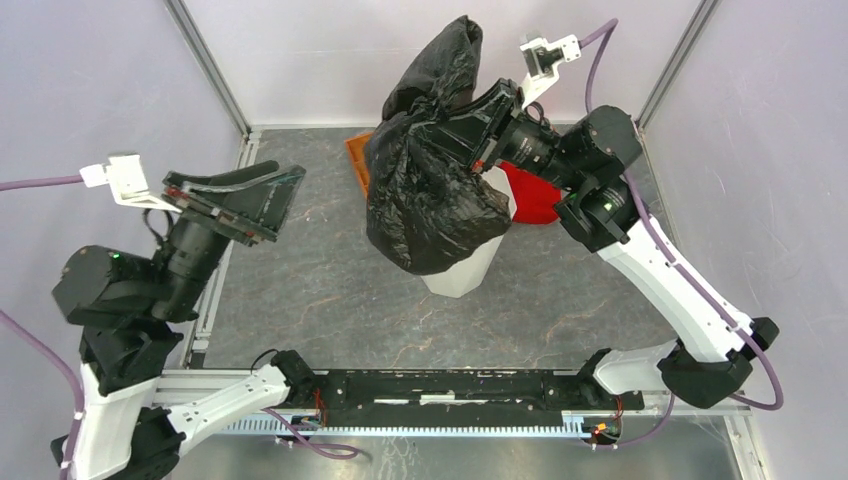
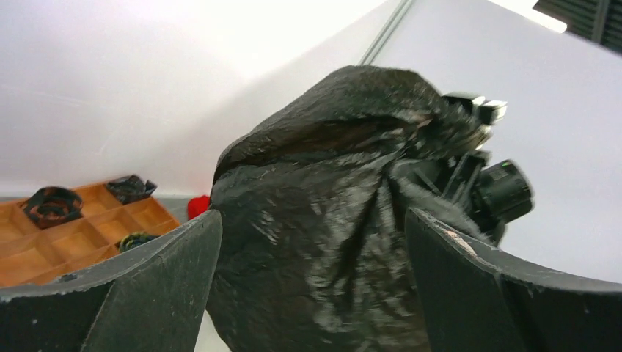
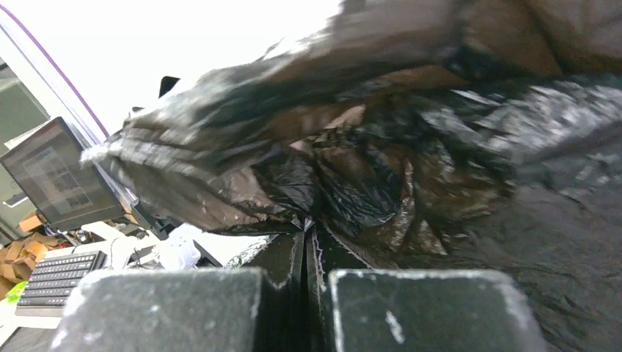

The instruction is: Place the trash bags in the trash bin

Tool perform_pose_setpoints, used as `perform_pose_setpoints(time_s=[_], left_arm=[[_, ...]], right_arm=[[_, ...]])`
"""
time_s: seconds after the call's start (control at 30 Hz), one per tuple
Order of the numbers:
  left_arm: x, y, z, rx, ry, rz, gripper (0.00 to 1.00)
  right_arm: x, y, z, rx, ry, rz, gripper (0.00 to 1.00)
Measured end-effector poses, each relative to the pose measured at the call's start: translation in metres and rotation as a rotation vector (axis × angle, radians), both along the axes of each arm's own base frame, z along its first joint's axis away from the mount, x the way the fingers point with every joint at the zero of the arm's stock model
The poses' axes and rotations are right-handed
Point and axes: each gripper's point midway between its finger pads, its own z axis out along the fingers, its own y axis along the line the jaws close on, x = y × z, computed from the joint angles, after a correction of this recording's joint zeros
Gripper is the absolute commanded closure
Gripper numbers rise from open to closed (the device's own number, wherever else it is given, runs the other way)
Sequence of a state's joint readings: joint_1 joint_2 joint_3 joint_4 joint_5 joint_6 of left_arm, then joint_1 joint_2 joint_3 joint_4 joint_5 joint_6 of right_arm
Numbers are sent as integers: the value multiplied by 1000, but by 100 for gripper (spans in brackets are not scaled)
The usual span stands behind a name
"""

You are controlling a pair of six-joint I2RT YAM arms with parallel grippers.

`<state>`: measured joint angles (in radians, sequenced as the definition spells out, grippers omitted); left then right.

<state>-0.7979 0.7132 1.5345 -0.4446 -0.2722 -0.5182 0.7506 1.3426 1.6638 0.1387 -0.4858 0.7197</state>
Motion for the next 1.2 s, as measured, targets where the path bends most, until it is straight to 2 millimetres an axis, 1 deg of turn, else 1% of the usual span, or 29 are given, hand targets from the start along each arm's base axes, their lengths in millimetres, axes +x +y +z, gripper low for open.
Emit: perform_pose_setpoints(time_s=[0.07,0.13,0.17,0.2,0.27,0.33,0.4,0.47,0.5,0.53,0.6,0.67,0.73,0.8,0.83,0.9,0.93,1.0,1.03,1.1,1.13,1.17,1.2], left_arm=[[5,-5,-11,28,20,1,0],[11,-18,-29,81,54,-25,0],[13,-25,-37,104,67,-44,0],[15,-37,-48,137,81,-81,0],[17,-57,-65,192,101,-149,0],[17,-76,-83,245,120,-223,1],[14,-96,-102,294,143,-316,1],[13,-108,-115,322,163,-370,1],[12,-113,-121,334,171,-397,1],[12,-118,-128,347,185,-416,1],[12,-124,-140,365,206,-443,0],[10,-127,-146,374,213,-465,0],[7,-131,-145,372,203,-491,1],[7,-139,-142,367,186,-527,4],[7,-145,-141,365,177,-551,9],[10,-157,-140,362,170,-589,21],[15,-164,-142,367,182,-600,27],[30,-179,-149,386,231,-600,35],[41,-187,-153,398,258,-585,39],[64,-203,-167,431,323,-556,45],[77,-211,-181,458,371,-537,46],[88,-216,-195,484,416,-513,47],[101,-220,-214,516,469,-474,49]], right_arm=[[-1,-6,1,4,4,-18,100],[3,-18,-4,-8,3,-71,100],[6,-26,-7,-18,1,-96,100],[10,-34,-11,-26,-3,-127,100],[24,-53,-21,-42,-14,-196,100],[44,-69,-37,-65,2,-261,100],[68,-84,-60,-97,41,-314,100],[96,-97,-90,-134,106,-357,100],[104,-100,-100,-148,132,-367,100],[117,-107,-114,-173,174,-390,100],[130,-116,-129,-207,210,-423,100],[134,-123,-143,-257,235,-448,99],[134,-124,-146,-281,228,-454,99],[133,-125,-148,-298,219,-456,100],[133,-125,-148,-303,215,-455,100],[132,-125,-149,-310,209,-452,99],[132,-125,-149,-312,207,-453,100],[132,-125,-149,-313,202,-453,100],[131,-125,-147,-311,199,-451,100],[129,-124,-141,-307,186,-442,100],[127,-123,-134,-297,165,-432,100],[126,-123,-133,-297,164,-432,99],[125,-122,-129,-290,148,-425,99]])
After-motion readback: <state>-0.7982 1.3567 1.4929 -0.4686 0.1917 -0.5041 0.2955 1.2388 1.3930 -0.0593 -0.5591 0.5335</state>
